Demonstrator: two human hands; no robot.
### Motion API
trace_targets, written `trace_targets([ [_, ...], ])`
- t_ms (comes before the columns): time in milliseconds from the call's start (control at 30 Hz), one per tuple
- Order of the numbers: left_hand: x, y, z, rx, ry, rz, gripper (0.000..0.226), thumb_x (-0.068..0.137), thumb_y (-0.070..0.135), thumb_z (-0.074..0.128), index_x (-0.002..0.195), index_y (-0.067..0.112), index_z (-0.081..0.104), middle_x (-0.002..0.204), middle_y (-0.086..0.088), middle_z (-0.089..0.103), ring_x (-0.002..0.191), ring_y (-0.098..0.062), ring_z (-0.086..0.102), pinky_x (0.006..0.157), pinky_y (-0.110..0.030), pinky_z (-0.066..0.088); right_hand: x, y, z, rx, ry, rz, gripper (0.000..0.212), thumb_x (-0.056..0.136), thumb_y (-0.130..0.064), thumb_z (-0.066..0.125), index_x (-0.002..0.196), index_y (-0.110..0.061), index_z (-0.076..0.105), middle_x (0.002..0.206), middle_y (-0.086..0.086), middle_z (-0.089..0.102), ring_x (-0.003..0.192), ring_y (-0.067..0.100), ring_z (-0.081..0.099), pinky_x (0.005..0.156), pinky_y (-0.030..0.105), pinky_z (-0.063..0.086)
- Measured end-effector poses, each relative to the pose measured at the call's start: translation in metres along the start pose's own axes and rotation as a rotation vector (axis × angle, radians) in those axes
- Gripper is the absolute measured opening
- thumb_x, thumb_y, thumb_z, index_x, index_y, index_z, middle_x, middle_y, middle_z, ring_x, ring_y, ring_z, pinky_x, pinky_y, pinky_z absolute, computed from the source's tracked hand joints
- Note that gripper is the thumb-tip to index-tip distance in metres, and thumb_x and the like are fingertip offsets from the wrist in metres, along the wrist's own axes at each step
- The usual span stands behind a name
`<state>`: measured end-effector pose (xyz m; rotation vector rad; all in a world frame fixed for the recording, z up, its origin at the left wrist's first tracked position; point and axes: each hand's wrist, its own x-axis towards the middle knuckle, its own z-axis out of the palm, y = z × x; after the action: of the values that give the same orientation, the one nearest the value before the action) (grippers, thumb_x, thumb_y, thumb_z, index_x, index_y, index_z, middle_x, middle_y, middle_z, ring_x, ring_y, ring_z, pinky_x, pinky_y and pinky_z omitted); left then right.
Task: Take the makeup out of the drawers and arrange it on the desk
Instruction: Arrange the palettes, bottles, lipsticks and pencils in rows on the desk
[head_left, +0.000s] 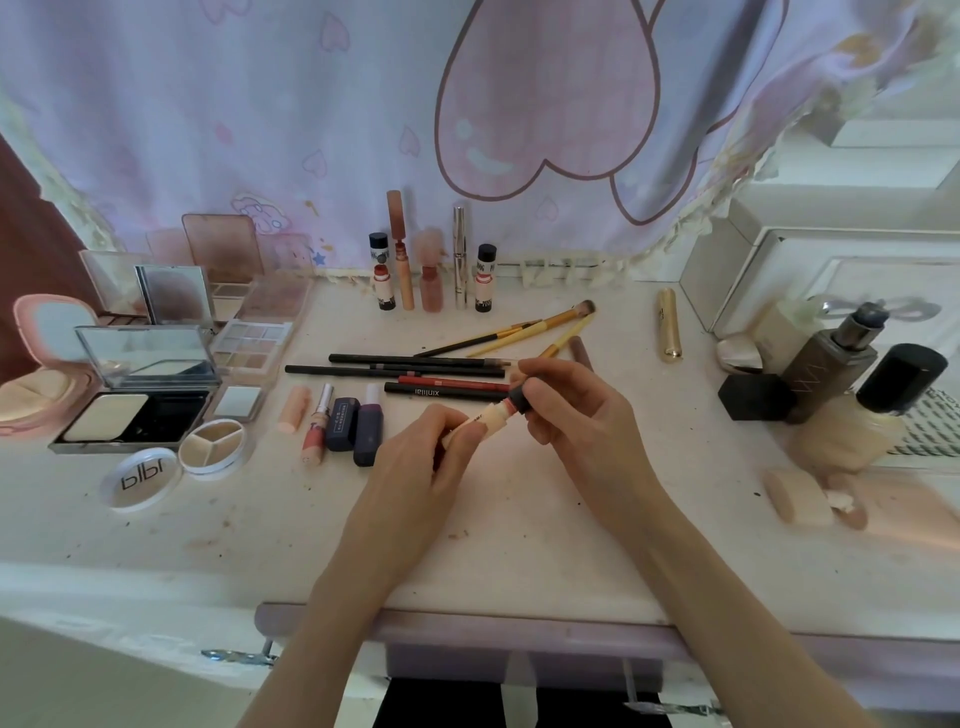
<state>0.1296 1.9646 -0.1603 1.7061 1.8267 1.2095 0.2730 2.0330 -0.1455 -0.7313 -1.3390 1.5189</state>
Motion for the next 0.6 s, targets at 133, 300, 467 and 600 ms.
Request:
trace_targets([
  [133, -0.001, 0.002, 0.000, -0.006, -0.018, 0.002, 0.008, 0.085, 0.043, 0.042, 0.077, 0.041, 0.041, 0.064, 0.013, 0.047, 0.061, 0.012, 0.048, 0.057, -0.003, 0.037, 0.001, -0.001, -0.001, 0.025, 0.034, -0.007, 0.018, 0.086, -0.004, 0.059, 0.100, -0.014, 0.064, 0.090, 0.004, 0.072, 0.078, 0.016, 0.062, 0.063, 0.021, 0.048],
  [300, -0.001, 0.002, -0.001, -0.066, -0.049, 0.003, 0.007, 0.086, 0.044, 0.040, 0.093, 0.043, 0.041, 0.074, 0.012, 0.052, 0.066, 0.009, 0.049, 0.061, -0.003, 0.039, 0.002, -0.002, -0.003, 0.068, 0.063, -0.018, 0.023, 0.088, -0.003, 0.056, 0.106, -0.016, 0.062, 0.096, 0.003, 0.072, 0.093, 0.017, 0.065, 0.071, 0.021, 0.050],
  [467, 0.001, -0.005, -0.003, -0.118, 0.006, 0.001, 0.021, 0.093, 0.025, 0.045, 0.113, 0.032, 0.044, 0.083, 0.013, 0.056, 0.080, 0.009, 0.053, 0.070, -0.003, 0.040, 0.000, -0.001, 0.001, -0.110, 0.062, -0.024, 0.025, 0.084, -0.006, 0.063, 0.107, -0.016, 0.065, 0.090, -0.004, 0.071, 0.075, 0.002, 0.063, 0.063, 0.016, 0.048],
  [600, 0.001, -0.003, -0.005, -0.196, -0.001, 0.022, 0.018, 0.092, 0.022, 0.047, 0.103, 0.036, 0.047, 0.084, 0.014, 0.061, 0.077, 0.004, 0.057, 0.070, -0.007, 0.044, -0.004, 0.000, 0.007, -0.265, -0.016, -0.094, 0.023, 0.084, -0.004, 0.063, 0.093, -0.025, 0.066, 0.069, -0.022, 0.067, 0.065, -0.006, 0.059, 0.061, 0.007, 0.044],
])
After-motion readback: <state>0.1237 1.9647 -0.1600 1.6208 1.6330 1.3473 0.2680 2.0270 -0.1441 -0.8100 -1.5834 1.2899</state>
